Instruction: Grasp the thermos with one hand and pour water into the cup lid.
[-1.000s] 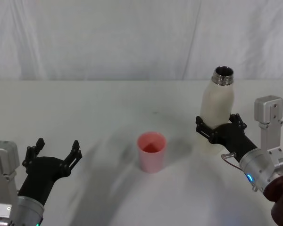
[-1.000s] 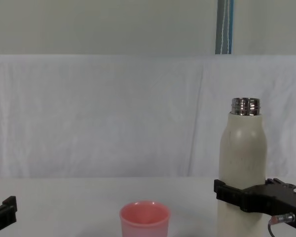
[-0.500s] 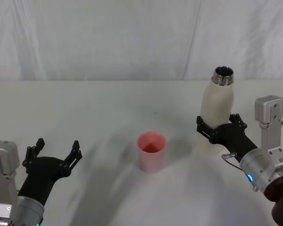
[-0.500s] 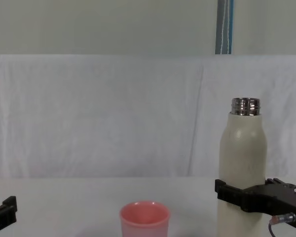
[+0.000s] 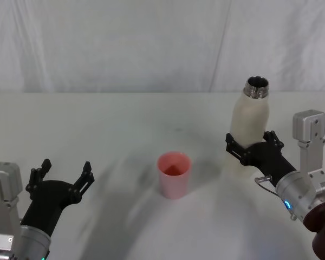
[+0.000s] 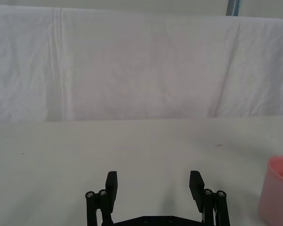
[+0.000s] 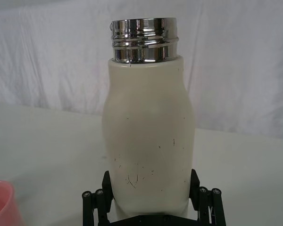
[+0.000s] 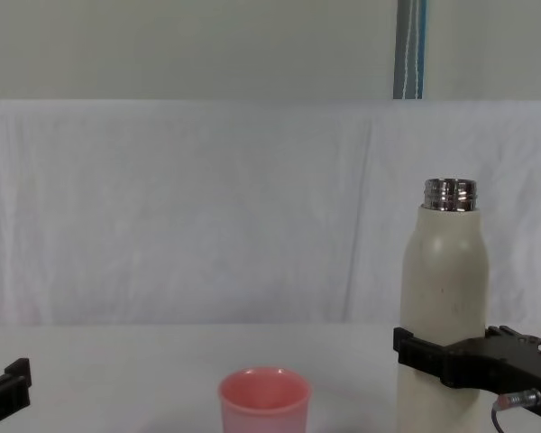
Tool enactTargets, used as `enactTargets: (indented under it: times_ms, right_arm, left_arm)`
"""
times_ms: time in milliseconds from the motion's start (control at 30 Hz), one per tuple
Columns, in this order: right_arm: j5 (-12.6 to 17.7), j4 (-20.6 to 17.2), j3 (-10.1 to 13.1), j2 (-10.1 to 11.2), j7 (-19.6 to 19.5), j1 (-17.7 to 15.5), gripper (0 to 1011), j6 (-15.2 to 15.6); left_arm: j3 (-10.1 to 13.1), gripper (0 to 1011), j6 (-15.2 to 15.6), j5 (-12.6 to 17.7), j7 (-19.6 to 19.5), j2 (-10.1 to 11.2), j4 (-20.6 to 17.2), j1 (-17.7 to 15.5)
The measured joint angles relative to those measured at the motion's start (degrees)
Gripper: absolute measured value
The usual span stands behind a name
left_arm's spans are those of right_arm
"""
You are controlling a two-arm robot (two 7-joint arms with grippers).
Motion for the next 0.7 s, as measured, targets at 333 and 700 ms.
enactTargets:
  times_ms: [333,700]
  right_arm:
    - [0.0,0.0,0.0,0.0,0.0,0.0,951,0.0]
    - [0.0,-0.2,0.0,0.1,0.0,0.0,951,0.0]
  left_arm:
    - [0.0,1001,0.0,0.0,0.0,0.0,0.0,0.0]
    - [0.0,1001,0.0,0.0,0.0,0.0,0.0,0.0]
